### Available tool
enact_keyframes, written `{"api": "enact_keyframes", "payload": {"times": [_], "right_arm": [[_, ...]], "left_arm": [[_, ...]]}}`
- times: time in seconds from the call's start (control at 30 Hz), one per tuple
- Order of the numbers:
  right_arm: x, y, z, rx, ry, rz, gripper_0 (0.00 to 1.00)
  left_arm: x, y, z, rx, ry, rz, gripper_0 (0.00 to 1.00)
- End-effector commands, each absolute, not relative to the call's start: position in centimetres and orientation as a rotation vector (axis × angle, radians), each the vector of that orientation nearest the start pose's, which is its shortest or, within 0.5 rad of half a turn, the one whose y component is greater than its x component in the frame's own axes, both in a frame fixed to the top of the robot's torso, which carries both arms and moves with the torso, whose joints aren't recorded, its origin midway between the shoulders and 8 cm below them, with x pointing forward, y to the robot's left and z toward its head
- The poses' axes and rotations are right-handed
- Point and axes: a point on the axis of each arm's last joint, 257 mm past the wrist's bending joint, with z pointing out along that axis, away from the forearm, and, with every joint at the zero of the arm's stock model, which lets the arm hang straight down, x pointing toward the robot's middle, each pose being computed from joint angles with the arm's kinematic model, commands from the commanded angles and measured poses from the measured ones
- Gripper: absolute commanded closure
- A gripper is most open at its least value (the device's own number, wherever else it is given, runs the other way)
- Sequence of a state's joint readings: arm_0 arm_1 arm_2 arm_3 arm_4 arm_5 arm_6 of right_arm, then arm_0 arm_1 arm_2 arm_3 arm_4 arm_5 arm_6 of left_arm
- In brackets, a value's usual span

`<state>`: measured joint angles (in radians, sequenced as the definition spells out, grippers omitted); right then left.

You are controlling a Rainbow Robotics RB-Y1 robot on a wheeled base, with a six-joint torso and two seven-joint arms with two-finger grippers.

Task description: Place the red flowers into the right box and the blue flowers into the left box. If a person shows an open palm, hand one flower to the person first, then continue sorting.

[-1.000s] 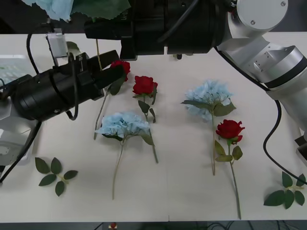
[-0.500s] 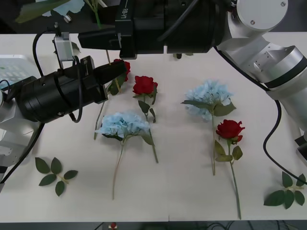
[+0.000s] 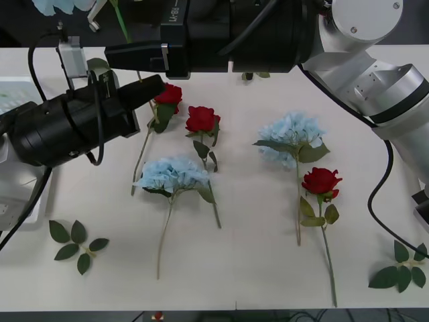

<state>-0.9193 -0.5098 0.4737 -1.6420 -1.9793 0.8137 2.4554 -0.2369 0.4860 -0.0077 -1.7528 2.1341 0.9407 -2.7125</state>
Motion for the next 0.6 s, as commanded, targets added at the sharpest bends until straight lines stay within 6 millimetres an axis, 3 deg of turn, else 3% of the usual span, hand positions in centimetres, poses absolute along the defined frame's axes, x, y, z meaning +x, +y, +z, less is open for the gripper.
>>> {"api": "enact_keyframes", "payload": {"times": [0.03,0.23,0.4,0.6], "right_arm": [[40.5,11.8,8.6,-1.265,1.108,1.065,0.00],[42.5,7.9,5.4,-1.343,1.246,0.964,0.00],[44.9,3.2,0.8,-1.399,1.490,0.821,0.00],[47.2,-2.4,-3.6,-1.367,1.797,0.624,0.00]], "left_arm": [[43.4,8.7,0.1,0.732,1.191,-1.073,1.00],[44.3,11.2,0.8,0.731,1.192,-0.986,1.00],[46.3,15.6,0.5,0.773,1.250,-0.776,1.00],[48.8,21.8,-1.7,0.674,1.512,-0.677,1.00]]}}
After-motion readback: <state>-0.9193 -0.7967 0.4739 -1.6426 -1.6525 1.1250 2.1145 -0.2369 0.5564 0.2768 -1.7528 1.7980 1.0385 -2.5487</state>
